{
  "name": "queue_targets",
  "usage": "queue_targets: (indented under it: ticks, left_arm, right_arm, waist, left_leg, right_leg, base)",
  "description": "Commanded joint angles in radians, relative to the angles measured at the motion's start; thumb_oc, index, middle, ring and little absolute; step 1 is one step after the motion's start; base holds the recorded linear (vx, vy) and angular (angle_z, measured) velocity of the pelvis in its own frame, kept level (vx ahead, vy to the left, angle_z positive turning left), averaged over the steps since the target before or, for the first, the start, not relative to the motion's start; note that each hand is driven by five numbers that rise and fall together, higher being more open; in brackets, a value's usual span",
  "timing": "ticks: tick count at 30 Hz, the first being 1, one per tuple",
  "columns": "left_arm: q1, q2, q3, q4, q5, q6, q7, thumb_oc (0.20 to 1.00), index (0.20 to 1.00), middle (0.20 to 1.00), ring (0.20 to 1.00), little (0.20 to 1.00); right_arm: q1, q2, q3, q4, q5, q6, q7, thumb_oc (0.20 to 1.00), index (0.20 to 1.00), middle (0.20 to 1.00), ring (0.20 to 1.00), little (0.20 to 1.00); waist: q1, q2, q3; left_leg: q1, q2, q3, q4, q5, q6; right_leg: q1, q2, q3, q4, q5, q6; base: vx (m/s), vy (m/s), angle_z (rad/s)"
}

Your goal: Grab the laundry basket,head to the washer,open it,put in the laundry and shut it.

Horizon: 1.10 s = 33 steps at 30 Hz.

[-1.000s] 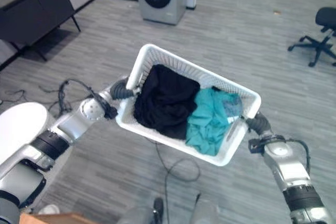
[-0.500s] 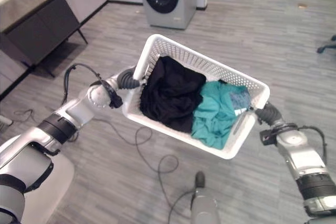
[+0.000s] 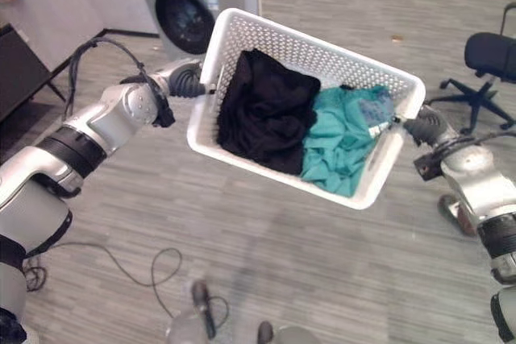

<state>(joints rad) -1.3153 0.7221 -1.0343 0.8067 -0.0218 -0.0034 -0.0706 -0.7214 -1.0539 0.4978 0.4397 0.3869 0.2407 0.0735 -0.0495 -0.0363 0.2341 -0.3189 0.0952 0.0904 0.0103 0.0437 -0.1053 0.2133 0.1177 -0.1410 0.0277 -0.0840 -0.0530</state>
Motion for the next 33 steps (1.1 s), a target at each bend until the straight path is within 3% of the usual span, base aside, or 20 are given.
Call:
queue_targets:
  ticks: [1, 2, 3, 5, 9, 11, 12, 13, 15, 18, 21, 23, 26, 33]
  left_arm:
    - [-0.113, 0.058, 0.033, 0.091, 0.018, 0.024, 0.032, 0.2, 0.2, 0.2, 0.2, 0.2]
    - [-0.115, 0.061, 0.036, 0.101, 0.016, 0.025, 0.04, 0.2, 0.2, 0.2, 0.2, 0.2]
    - [-0.076, 0.068, 0.069, 0.081, 0.015, 0.021, 0.059, 0.2, 0.2, 0.2, 0.2, 0.2]
    - [-0.061, 0.07, 0.072, 0.08, 0.017, 0.024, 0.061, 0.2, 0.2, 0.2, 0.2, 0.2]
    - [0.001, 0.071, 0.111, 0.045, 0.016, 0.026, 0.072, 0.2, 0.2, 0.2, 0.2, 0.2]
    - [0.022, 0.053, 0.122, 0.041, 0.011, 0.027, 0.071, 0.2, 0.2, 0.2, 0.2, 0.2]
    - [0.03, 0.038, 0.131, 0.042, 0.005, 0.032, 0.077, 0.2, 0.2, 0.2, 0.2, 0.2]
    - [0.031, 0.03, 0.133, 0.052, 0.007, 0.034, 0.081, 0.2, 0.2, 0.2, 0.2, 0.2]
    - [0.018, 0.015, 0.137, 0.087, 0.007, 0.042, 0.097, 0.2, 0.2, 0.2, 0.2, 0.2]
    - [0.0, -0.022, 0.143, 0.12, -0.004, 0.046, 0.108, 0.2, 0.2, 0.2, 0.2, 0.2]
    - [-0.01, -0.034, 0.136, 0.113, -0.009, 0.038, 0.116, 0.2, 0.2, 0.2, 0.2, 0.2]
    - [0.0, -0.041, 0.153, 0.103, -0.006, 0.038, 0.126, 0.2, 0.2, 0.2, 0.2, 0.2]
    - [0.022, -0.041, 0.18, 0.083, 0.01, 0.04, 0.14, 0.2, 0.2, 0.2, 0.2, 0.2]
    - [0.063, -0.071, 0.207, 0.059, 0.005, 0.04, 0.15, 0.2, 0.2, 0.2, 0.2, 0.2]
  right_arm:
    - [-0.096, -0.034, -0.089, 0.064, -0.057, -0.074, -0.03, 0.2, 0.2, 0.2, 0.2, 0.2]
    - [-0.131, -0.002, -0.054, 0.08, -0.064, -0.069, -0.027, 0.2, 0.2, 0.2, 0.2, 0.2]
    - [-0.12, 0.065, -0.062, 0.076, -0.08, -0.073, -0.033, 0.2, 0.2, 0.2, 0.2, 0.2]
    - [-0.105, 0.075, -0.068, 0.075, -0.085, -0.071, -0.03, 0.2, 0.2, 0.2, 0.2, 0.2]
    - [-0.065, 0.13, -0.098, 0.074, -0.105, -0.07, -0.027, 0.2, 0.2, 0.2, 0.2, 0.2]
    - [-0.074, 0.166, -0.096, 0.099, -0.103, -0.07, -0.035, 0.2, 0.2, 0.2, 0.2, 0.2]
    - [-0.104, 0.206, -0.087, 0.134, -0.103, -0.069, -0.043, 0.2, 0.2, 0.2, 0.2, 0.2]
    - [-0.114, 0.224, -0.088, 0.152, -0.103, -0.071, -0.048, 0.2, 0.2, 0.2, 0.2, 0.2]
    - [-0.149, 0.267, -0.072, 0.187, -0.103, -0.071, -0.058, 0.2, 0.2, 0.2, 0.2, 0.2]
    - [-0.212, 0.314, -0.03, 0.255, -0.098, -0.071, -0.064, 0.2, 0.2, 0.2, 0.2, 0.2]
    - [-0.25, 0.337, -0.001, 0.286, -0.089, -0.066, -0.063, 0.2, 0.2, 0.2, 0.2, 0.2]
    - [-0.244, 0.332, -0.003, 0.279, -0.084, -0.061, -0.067, 0.2, 0.2, 0.2, 0.2, 0.2]
    - [-0.214, 0.324, -0.012, 0.24, -0.074, -0.063, -0.07, 0.2, 0.2, 0.2, 0.2, 0.2]
    - [-0.171, 0.335, -0.019, 0.198, -0.04, -0.068, -0.076, 0.2, 0.2, 0.2, 0.2, 0.2]
  waist:
    - [0.065, 0.043, -0.062]
    - [0.068, 0.053, -0.073]
    - [0.084, 0.057, -0.107]
    - [0.089, 0.05, -0.121]
    - [0.093, 0.026, -0.148]
    - [0.093, 0.025, -0.144]
    - [0.088, 0.033, -0.132]
    - [0.083, 0.039, -0.126]
    - [0.081, 0.051, -0.116]
    - [0.072, 0.068, -0.101]
    - [0.063, 0.069, -0.098]
    - [0.049, 0.06, -0.092]
    - [0.034, 0.048, -0.081]
    - [0.05, 0.042, -0.114]
  left_leg:
    - [0.067, 0.035, -0.016, 0.016, 0.078, -0.007]
    - [0.084, 0.035, -0.03, -0.001, 0.076, -0.001]
    - [0.101, 0.002, -0.067, 0.052, 0.089, 0.017]
    - [0.102, -0.015, -0.07, 0.074, 0.082, 0.028]
    - [0.138, -0.075, -0.031, 0.113, 0.013, 0.089]
    - [0.154, -0.089, -0.012, 0.136, -0.024, 0.117]
    - [0.177, -0.092, -0.001, 0.152, -0.054, 0.138]
    - [0.194, -0.089, 0.0, 0.155, -0.066, 0.143]
    - [0.235, -0.086, 0.009, 0.154, -0.089, 0.15]
    - [0.272, -0.065, 0.01, 0.153, -0.111, 0.132]
    - [0.29, -0.055, -0.005, 0.149, -0.128, 0.11]
    - [0.305, -0.065, -0.024, 0.143, -0.135, 0.103]
    - [0.315, -0.077, -0.027, 0.159, -0.148, 0.105]
    - [0.337, -0.073, -0.038, 0.14, -0.153, 0.088]
  right_leg:
    - [-0.012, -0.145, -0.002, 0.073, -0.138, 0.131]
    - [-0.006, -0.141, 0.017, 0.078, -0.153, 0.133]
    - [0.024, -0.166, 0.056, 0.1, -0.162, 0.146]
    - [0.024, -0.18, 0.064, 0.125, -0.156, 0.157]
    - [-0.021, -0.241, 0.083, 0.298, -0.023, 0.212]
    - [-0.069, -0.259, 0.071, 0.443, 0.074, 0.239]
    - [-0.116, -0.266, 0.051, 0.575, 0.117, 0.25]
    - [-0.14, -0.265, 0.036, 0.63, 0.135, 0.249]
    - [-0.19, -0.311, -0.034, 0.68, 0.114, 0.244]
    - [-0.245, -0.385, -0.153, 0.587, 0.005, 0.193]
    - [-0.25, -0.375, -0.157, 0.386, -0.05, 0.181]
    - [-0.279, -0.358, -0.094, 0.271, -0.024, 0.192]
    - [-0.285, -0.325, 0.005, 0.23, 0.01, 0.208]
    - [-0.191, -0.312, -0.051, 0.105, 0.012, 0.204]
  base:
    - [0.5, 0.106, -0.49]
    - [0.67, 0.222, -1.28]
    - [0.71, 0.246, -1.29]
    - [0.45, 0.163, -0.99]
    - [0.34, 0.182, -0.3]
    - [0.31, 0.205, 0.16]
    - [0.3, 0.213, 0.17]
    - [0.29, 0.198, 0.1]
    - [0.21, 0.114, 0.16]
    - [0.19, 0.005, 0.09]
    - [0.16, -0.107, 0.46]
    - [0.13, -0.112, 0.35]
    - [0.08, -0.08, 0.48]
    - [0.06, -0.097, 0.11]
